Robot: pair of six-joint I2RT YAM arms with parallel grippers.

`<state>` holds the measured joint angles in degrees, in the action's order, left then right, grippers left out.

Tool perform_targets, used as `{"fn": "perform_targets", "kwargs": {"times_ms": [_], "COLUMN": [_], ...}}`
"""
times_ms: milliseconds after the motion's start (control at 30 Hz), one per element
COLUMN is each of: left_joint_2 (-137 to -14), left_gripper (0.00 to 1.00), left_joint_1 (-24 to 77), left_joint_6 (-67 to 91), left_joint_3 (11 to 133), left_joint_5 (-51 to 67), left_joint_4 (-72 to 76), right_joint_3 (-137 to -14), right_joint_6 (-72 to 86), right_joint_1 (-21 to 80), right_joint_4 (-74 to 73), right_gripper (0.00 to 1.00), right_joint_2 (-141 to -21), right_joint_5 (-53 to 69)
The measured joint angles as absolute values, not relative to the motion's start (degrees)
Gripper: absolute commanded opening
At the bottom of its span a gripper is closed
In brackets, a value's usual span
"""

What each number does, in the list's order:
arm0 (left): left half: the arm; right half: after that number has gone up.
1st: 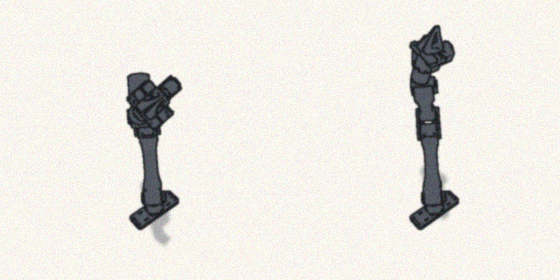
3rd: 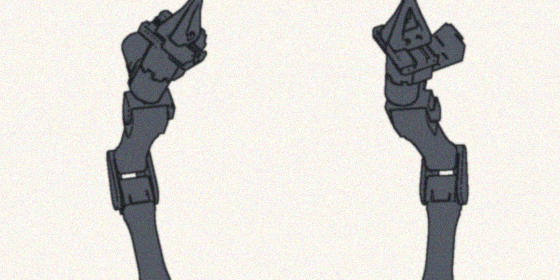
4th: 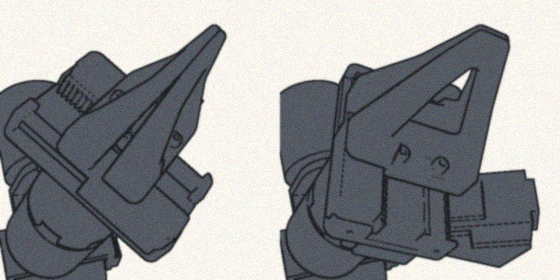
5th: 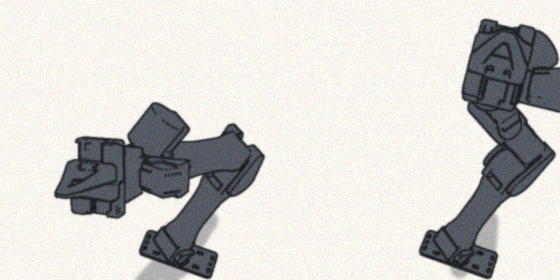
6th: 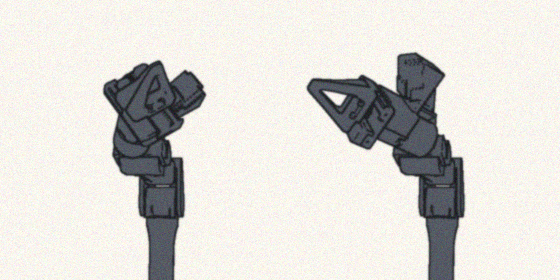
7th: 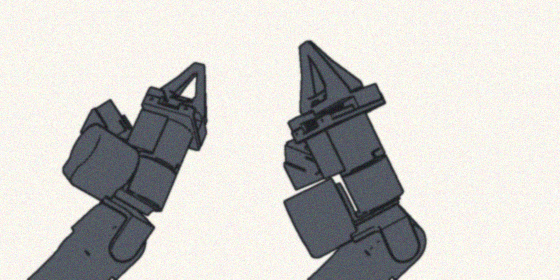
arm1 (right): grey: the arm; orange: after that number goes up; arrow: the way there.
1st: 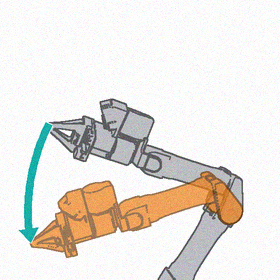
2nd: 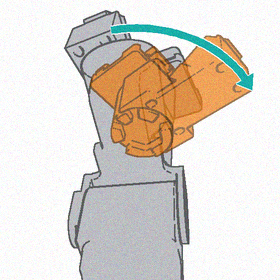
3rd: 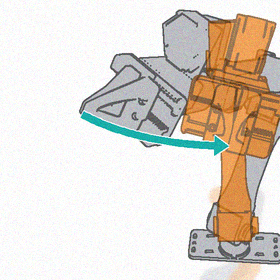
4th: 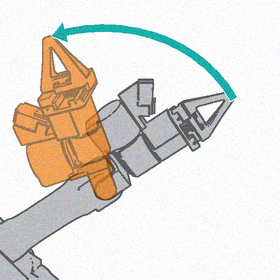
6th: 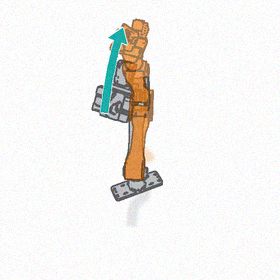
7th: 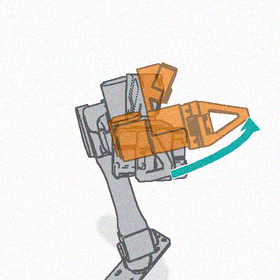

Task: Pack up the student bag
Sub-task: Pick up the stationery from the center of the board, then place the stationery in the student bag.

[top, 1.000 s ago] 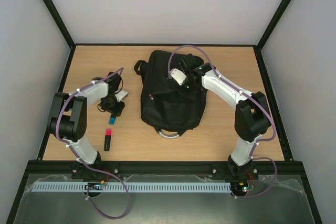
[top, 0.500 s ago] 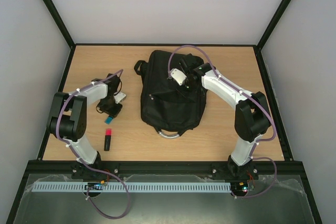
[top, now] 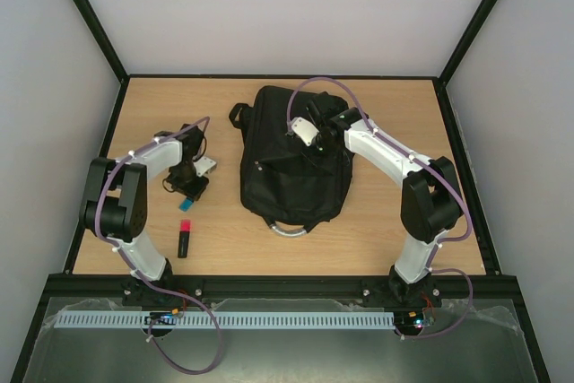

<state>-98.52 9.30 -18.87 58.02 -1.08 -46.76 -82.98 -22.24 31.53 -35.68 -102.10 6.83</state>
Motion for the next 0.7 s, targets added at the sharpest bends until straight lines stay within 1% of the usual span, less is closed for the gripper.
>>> {"fn": "perform_targets", "kwargs": {"times_ms": [167, 367, 467, 533, 700], "left_joint_2": [-96.62, -87.20, -81.62, -78.24, -73.82], "left_gripper": [0.13, 0.11, 0.12, 0.11, 0.09], "left_joint_1": [9.32, 11.25, 15.29, 19.79, 30.76], "left_joint_6": [-19.94, -21.96, -23.49, -24.86, -29.63], "left_joint_3": [63.57, 71.26, 72.12, 71.64, 67.29], "left_joint_5": [0.97, 7.60, 11.40, 14.06, 17.15], "left_joint_4": [-49.58, -48.60, -45.80, -43.22, -36.18], "right_joint_3": [-83.88, -86.08, -86.80, -87.07, -88.51], "right_joint_6": [-22.22, -22.17, -22.17, -22.17, -22.20], "right_joint_1": [31.53, 31.53, 31.53, 31.53, 31.51], "right_joint_4": [-36.32, -37.89, -38.30, -38.46, -39.31], "right_gripper": [0.01, 0.01, 0.01, 0.01, 0.01], "right_joint_2": [-102.10, -102.00, -101.97, -101.97, -101.97], "right_joint_5": [7.05, 7.35, 7.90, 8.36, 8.97]}}
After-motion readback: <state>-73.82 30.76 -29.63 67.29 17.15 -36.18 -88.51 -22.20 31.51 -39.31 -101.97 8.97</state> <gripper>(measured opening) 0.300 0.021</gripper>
